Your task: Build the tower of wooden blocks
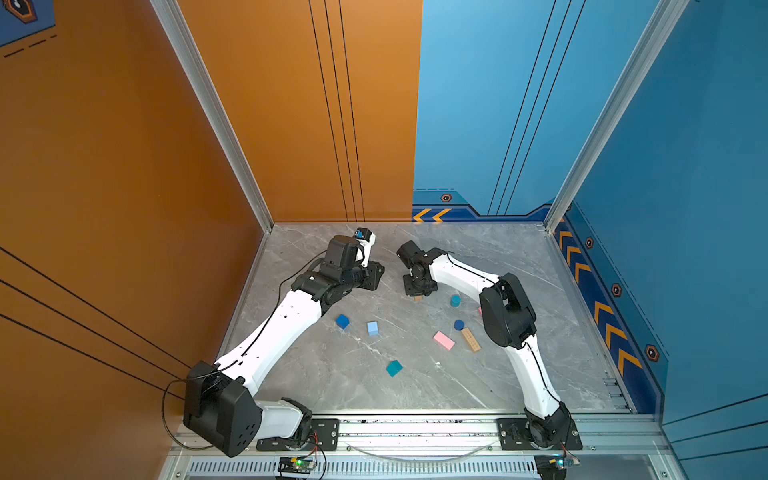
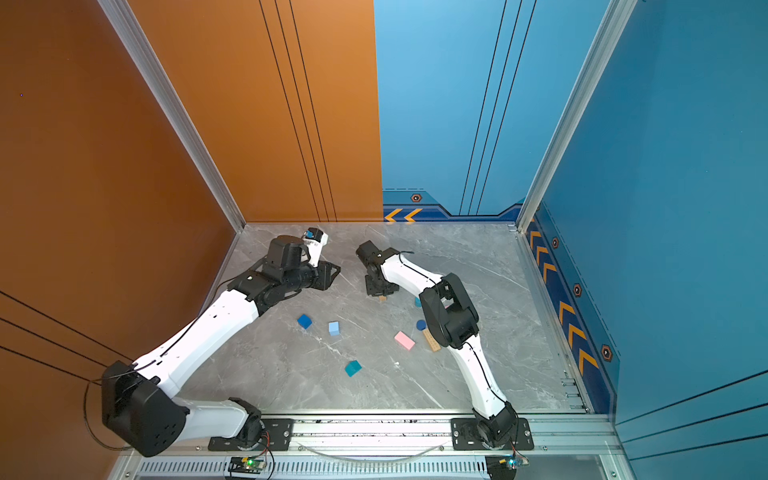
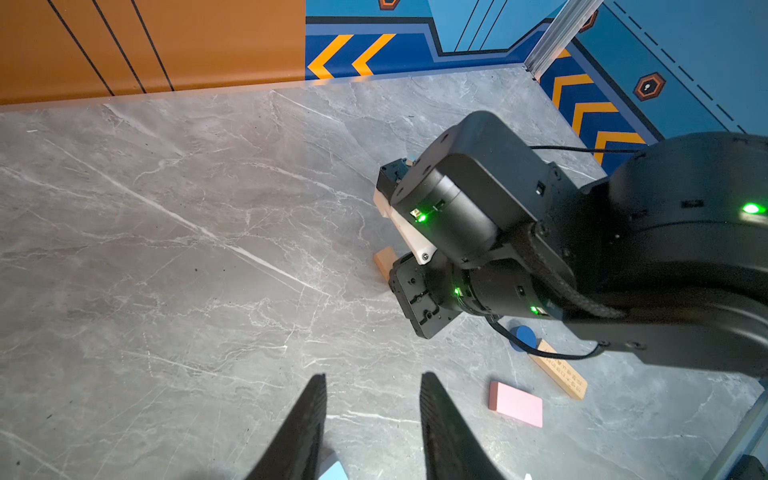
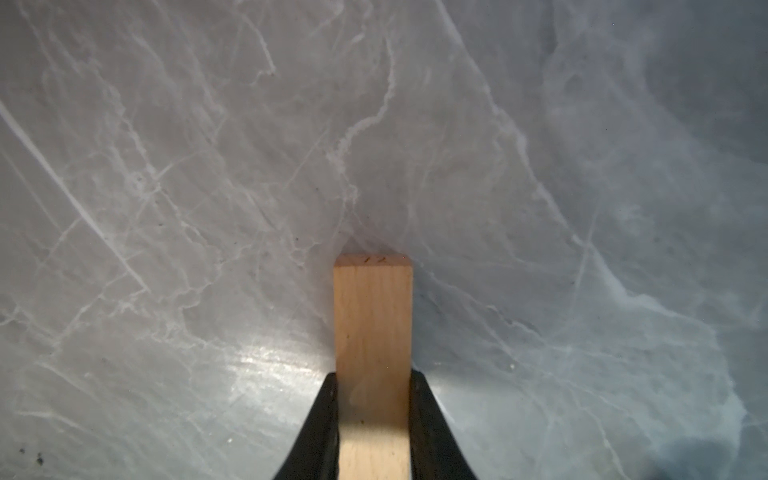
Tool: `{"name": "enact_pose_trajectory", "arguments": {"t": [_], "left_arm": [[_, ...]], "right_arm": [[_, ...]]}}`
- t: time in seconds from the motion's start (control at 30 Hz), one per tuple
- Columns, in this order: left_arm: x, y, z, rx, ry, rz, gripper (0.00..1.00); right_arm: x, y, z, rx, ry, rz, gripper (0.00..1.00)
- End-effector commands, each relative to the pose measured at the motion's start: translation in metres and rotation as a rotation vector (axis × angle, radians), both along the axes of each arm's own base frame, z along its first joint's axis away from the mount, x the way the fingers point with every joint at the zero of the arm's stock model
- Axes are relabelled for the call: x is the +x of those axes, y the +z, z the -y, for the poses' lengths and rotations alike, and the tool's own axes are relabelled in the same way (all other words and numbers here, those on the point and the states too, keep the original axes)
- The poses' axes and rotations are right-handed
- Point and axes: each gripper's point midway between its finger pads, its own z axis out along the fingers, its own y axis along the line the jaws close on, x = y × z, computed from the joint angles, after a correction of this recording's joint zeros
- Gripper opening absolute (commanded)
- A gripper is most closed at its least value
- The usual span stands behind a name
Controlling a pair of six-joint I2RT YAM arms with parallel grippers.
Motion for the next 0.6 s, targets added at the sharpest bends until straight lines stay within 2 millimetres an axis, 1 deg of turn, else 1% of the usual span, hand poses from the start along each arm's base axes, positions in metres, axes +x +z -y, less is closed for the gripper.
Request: {"name": "enact_pose_trajectory", "arguments": {"t": [0.0,0.1,0.13,0.17,0.3,0.37,0.4,0.43,0.57], "left_arm": [[-0.001,0.004,-0.008,0.012,0.014,0.026,0.40],[-0.002,0.002,-0.009,0.015,0.017,0.023,0.39],[-0.002,0.002,-0.008,0.014,0.015,0.023,0.40],[-0.002,0.001,-0.009,0.015,0.015,0.022,0.39],[-0.002,0.000,-0.009,0.014,0.018,0.017,0.40],[-0.001,-0.001,-0.008,0.014,0.015,0.015,0.40],[-0.001,-0.002,-0.007,0.013,0.015,0.015,0.40],[-0.001,-0.002,-0.007,0.012,0.016,0.014,0.40],[0.001,-0.006,-0.006,0.011,0.015,0.001,0.40]], "right_arm": [[-0.020,-0.004,-0.006,-0.037,0.070,-0.046,0.20],[-0.029,-0.003,-0.010,-0.036,0.116,-0.057,0.20],[-0.039,-0.002,-0.021,-0.036,0.156,-0.058,0.20],[-0.043,-0.002,-0.023,-0.036,0.172,-0.063,0.20],[-0.059,-0.001,-0.026,-0.031,0.218,-0.085,0.20],[-0.063,0.001,-0.026,-0.033,0.234,-0.085,0.22],[-0.064,0.006,-0.028,-0.028,0.244,-0.076,0.24],[-0.070,0.000,-0.023,-0.044,0.247,-0.096,0.26],[-0.074,0.007,-0.023,-0.032,0.263,-0.092,0.40]]}}
